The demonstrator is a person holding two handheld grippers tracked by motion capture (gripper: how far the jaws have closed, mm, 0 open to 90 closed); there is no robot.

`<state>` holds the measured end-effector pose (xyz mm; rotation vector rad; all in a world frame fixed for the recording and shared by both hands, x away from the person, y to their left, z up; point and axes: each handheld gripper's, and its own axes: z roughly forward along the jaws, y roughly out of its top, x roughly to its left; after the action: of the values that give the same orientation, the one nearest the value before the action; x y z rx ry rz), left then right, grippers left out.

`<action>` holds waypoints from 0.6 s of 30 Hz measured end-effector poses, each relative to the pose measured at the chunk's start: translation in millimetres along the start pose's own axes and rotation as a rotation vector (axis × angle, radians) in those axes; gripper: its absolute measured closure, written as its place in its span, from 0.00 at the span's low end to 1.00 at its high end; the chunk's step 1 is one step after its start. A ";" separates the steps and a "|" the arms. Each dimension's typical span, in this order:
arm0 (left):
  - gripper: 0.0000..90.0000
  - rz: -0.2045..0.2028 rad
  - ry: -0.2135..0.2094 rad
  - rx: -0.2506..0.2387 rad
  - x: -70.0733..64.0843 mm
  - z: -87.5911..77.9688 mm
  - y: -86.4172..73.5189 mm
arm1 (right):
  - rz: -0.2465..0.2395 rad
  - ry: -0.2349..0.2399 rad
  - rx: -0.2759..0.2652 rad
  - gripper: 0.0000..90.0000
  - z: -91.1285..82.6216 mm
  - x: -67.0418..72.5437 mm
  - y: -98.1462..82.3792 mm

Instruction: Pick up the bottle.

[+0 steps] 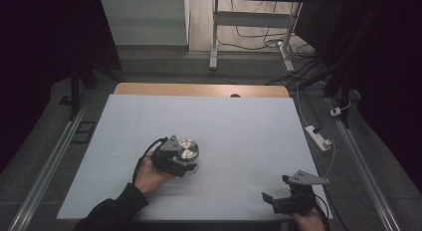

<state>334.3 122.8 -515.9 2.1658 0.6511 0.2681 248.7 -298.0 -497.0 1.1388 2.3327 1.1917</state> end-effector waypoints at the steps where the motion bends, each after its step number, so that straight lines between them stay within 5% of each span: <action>1: 0.17 -0.001 0.001 0.000 0.0 -0.1 0.1 | 0.000 0.000 0.000 0.00 0.0 0.1 0.0; 10: 0.18 -0.049 -0.003 -0.010 1.8 -5.6 4.4 | -0.002 0.000 -0.001 0.00 -0.3 0.1 0.0; 18: 0.18 -0.015 -0.008 -0.023 1.6 -18.3 23.0 | -0.002 0.001 -0.001 0.00 -0.1 0.3 0.2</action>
<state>336.5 124.1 -486.6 2.1379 0.6570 0.2576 248.6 -297.8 -496.7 1.1350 2.3334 1.1930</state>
